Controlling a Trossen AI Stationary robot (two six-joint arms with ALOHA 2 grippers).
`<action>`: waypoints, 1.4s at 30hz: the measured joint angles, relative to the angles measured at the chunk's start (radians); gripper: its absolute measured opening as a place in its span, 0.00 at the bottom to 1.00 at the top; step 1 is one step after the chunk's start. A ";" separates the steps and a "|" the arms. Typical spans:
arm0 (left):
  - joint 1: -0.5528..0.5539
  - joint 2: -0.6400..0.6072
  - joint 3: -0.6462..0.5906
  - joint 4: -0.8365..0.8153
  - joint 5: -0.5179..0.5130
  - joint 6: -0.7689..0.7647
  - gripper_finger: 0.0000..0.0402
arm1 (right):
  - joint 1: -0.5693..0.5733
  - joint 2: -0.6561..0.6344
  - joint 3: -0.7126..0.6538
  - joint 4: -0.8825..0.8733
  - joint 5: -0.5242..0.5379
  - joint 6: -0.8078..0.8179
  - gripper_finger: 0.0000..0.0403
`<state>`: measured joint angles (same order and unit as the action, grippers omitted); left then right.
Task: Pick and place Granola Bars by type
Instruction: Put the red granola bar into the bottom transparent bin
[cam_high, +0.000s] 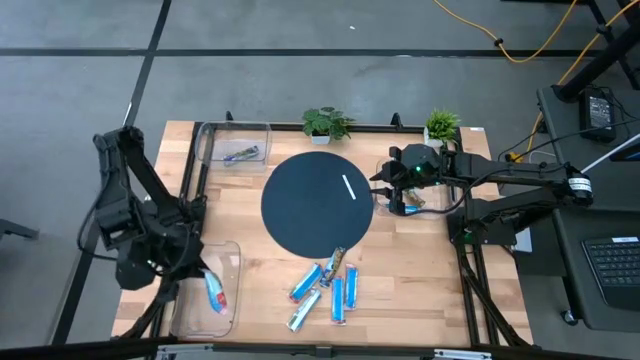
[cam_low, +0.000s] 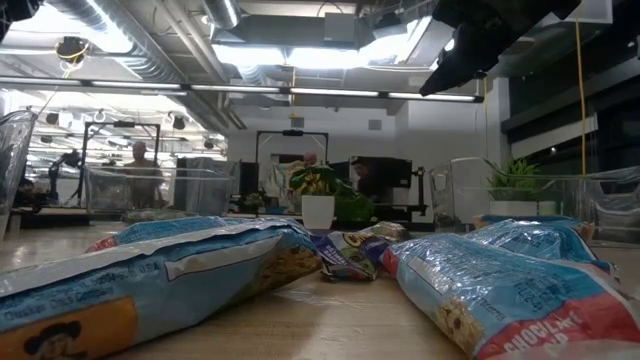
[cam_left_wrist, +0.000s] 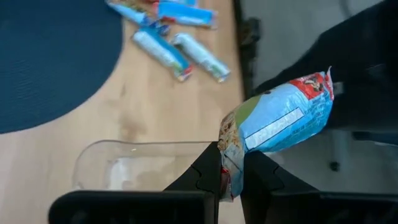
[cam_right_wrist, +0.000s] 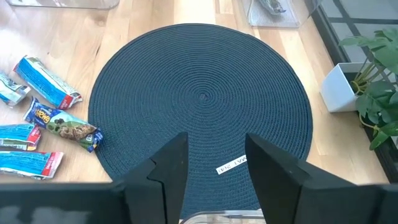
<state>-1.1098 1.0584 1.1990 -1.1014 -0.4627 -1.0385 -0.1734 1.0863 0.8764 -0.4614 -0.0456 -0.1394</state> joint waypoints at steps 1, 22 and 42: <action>0.001 0.000 -0.022 0.001 -0.006 -0.008 0.06 | 0.000 0.000 0.000 0.000 0.000 0.000 0.40; -0.029 -0.011 -0.404 0.238 0.071 -0.240 0.06 | 0.000 0.000 0.000 -0.016 0.000 0.000 0.40; -0.028 -0.013 -0.617 0.328 0.210 -0.309 0.06 | 0.000 0.000 0.000 -0.022 0.000 0.003 0.40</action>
<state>-1.1381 1.0458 0.5816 -0.7730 -0.2531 -1.3476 -0.1736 1.0861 0.8761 -0.4835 -0.0460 -0.1360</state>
